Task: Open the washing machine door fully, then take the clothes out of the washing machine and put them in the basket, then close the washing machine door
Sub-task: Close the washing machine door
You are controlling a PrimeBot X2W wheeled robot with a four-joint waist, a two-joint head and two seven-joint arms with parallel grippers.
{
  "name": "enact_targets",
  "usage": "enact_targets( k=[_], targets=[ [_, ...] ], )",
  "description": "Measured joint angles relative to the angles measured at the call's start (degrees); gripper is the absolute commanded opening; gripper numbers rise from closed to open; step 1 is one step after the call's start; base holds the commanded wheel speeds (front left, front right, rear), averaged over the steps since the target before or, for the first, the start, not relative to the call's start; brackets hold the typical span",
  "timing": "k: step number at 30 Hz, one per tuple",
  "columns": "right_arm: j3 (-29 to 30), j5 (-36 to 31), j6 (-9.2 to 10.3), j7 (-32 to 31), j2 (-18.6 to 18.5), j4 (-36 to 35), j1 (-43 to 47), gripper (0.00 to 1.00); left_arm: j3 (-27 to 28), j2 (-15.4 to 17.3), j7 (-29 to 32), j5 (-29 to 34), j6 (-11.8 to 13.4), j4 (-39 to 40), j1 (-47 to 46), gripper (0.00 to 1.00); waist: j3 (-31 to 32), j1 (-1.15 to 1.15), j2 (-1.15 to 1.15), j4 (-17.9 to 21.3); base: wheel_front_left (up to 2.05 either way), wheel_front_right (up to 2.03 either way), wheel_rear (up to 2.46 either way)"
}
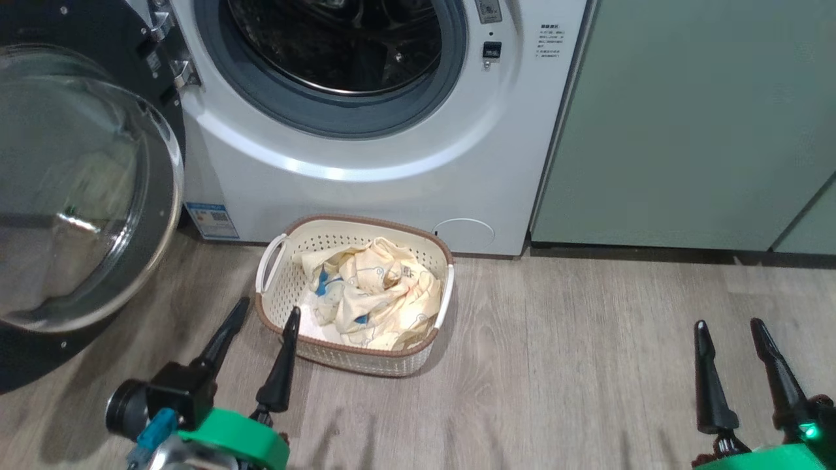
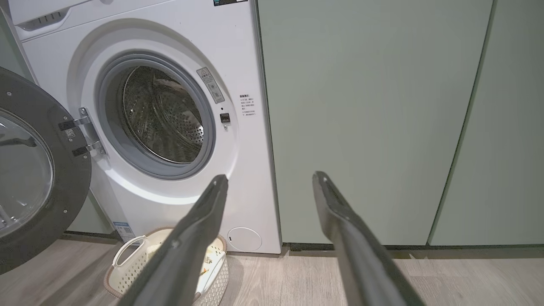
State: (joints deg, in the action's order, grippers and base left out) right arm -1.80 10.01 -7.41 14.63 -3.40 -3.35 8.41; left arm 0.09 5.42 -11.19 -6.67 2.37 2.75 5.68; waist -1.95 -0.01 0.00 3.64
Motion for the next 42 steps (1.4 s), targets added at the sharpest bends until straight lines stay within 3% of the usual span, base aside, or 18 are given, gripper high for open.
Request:
enact_targets(
  k=[15, 26, 42],
  targets=[
    [0.66, 0.00, 0.00, 0.00, 0.00, 0.02, 0.03, 1.00, -0.54, 0.76, -0.42, -0.14, 0.33, 0.27, -0.01, 1.00, 0.37, 0.01, 0.00, -1.27, -0.02, 0.02, 0.00],
    [1.70, -0.01, 0.00, 0.00, 0.00, -0.02, 0.73, 1.00, -1.64, 0.97, -1.47, -0.15, 0.40, 1.01, -0.01, 1.00, 0.62, 0.01, 0.00, -5.44, 0.00, 0.00, 0.00],
    [1.59, -0.01, 0.00, 0.00, -0.04, -0.10, 0.83, 1.00, -1.93, 1.20, -2.01, -0.16, 1.35, 2.01, 0.00, 1.00, 0.67, 0.01, 0.00, -20.28, 0.00, 0.00, 0.00]
  ],
)
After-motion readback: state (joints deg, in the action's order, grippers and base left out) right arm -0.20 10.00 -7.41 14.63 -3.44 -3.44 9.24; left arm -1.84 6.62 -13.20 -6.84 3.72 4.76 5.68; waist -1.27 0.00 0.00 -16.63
